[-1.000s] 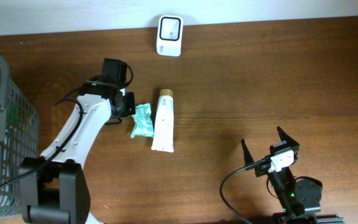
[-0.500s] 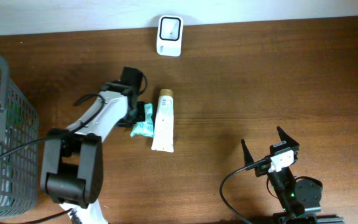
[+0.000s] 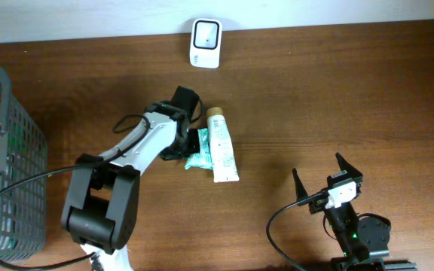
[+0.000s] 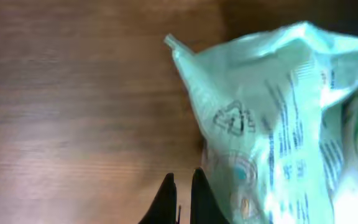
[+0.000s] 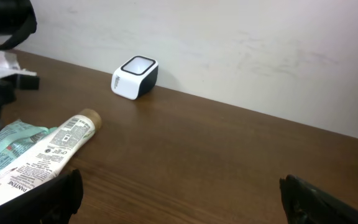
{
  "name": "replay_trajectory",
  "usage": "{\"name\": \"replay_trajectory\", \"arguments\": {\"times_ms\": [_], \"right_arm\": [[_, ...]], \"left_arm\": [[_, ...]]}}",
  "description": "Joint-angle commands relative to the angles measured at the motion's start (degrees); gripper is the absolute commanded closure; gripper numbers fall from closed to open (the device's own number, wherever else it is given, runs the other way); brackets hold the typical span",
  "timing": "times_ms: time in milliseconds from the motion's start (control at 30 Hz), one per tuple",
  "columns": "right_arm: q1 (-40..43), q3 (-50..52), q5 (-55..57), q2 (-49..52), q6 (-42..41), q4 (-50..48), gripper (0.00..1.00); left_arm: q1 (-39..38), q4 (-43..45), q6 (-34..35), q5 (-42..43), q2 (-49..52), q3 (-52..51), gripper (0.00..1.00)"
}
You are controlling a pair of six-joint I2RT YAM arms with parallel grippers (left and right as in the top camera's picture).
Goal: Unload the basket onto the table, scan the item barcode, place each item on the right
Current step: 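Place the mint-green packet on the table beside the white tube, then reach the left gripper into the basket and grasp the green jar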
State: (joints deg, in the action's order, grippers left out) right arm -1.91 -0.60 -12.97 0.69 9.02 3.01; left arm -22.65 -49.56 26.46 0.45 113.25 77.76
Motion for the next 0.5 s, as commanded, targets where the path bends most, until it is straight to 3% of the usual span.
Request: {"name": "replay_trajectory", "arguments": {"times_ms": [0, 67, 100, 200, 300, 467], "right_arm": [[-0.4, 0.3, -0.1, -0.5, -0.2, 0.2, 0.01], [-0.4, 0.3, -0.1, -0.5, -0.2, 0.2, 0.02], [-0.4, 0.3, -0.1, -0.5, -0.2, 0.2, 0.02], [-0.4, 0.3, -0.1, -0.5, -0.2, 0.2, 0.02], [-0.4, 0.3, -0.1, -0.5, -0.2, 0.2, 0.02], [-0.4, 0.3, -0.1, -0.5, -0.2, 0.2, 0.02]], "left_arm": [[3.0, -6.4, -3.0, -3.0, -5.9, 10.8, 0.95], [5.5, -11.5, -6.2, -3.5, -9.4, 17.6, 0.67], [8.4, -15.7, -8.0, -3.5, -12.0, 23.9, 0.49], [13.8, -20.9, -8.6, -3.5, -15.1, 32.5, 0.37], [25.1, -23.9, -11.6, -5.4, -19.8, 40.5, 0.33], [43.7, -23.2, -11.5, -6.7, -22.1, 40.7, 0.33]]}}
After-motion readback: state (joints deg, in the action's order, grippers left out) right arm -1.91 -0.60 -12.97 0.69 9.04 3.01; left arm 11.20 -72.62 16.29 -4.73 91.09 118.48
